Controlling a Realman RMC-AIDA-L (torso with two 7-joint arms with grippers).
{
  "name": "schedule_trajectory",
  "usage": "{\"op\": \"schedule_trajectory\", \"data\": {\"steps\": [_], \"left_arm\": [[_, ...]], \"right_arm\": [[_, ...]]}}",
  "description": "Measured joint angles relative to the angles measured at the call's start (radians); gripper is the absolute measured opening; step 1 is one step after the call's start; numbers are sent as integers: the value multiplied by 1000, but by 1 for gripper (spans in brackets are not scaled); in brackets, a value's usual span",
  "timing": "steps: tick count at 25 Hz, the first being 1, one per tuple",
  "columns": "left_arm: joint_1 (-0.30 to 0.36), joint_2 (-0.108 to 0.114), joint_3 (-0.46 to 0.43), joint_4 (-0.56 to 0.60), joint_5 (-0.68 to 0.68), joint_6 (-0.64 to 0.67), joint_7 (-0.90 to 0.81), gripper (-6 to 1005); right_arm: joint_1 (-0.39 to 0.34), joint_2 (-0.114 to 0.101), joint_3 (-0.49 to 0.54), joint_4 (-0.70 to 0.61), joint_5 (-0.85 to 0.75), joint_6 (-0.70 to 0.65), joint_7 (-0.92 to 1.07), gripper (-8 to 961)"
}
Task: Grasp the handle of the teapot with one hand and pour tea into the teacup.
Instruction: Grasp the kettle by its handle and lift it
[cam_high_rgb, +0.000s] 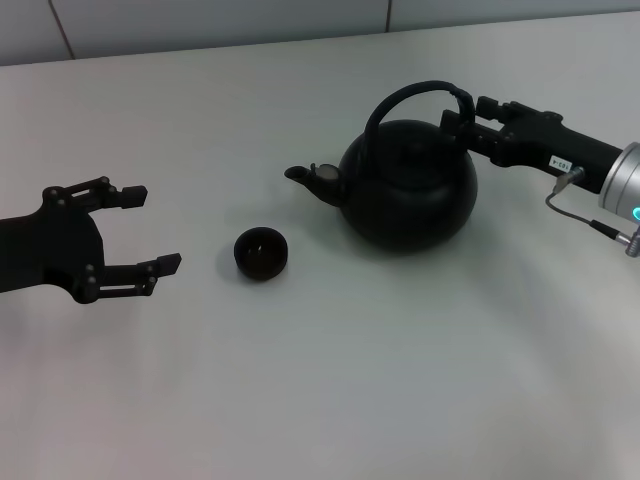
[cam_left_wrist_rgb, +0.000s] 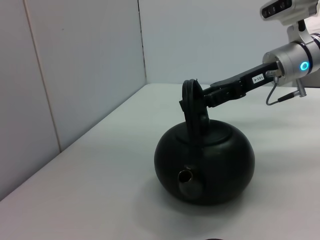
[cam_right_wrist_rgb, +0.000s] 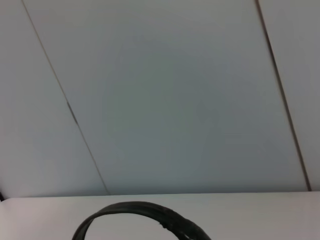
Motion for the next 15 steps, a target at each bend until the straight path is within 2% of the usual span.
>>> {"op": "schedule_trajectory", "data": {"steps": [11,15], "left_arm": [[-2,-4,0,0,0,-11,0,870],[-3,-4,0,0,0,-12,0,870]], "right_arm": [[10,0,-3,8,-4,2,-18,666],[10,0,-5,11,-5,2,-44,527]]}}
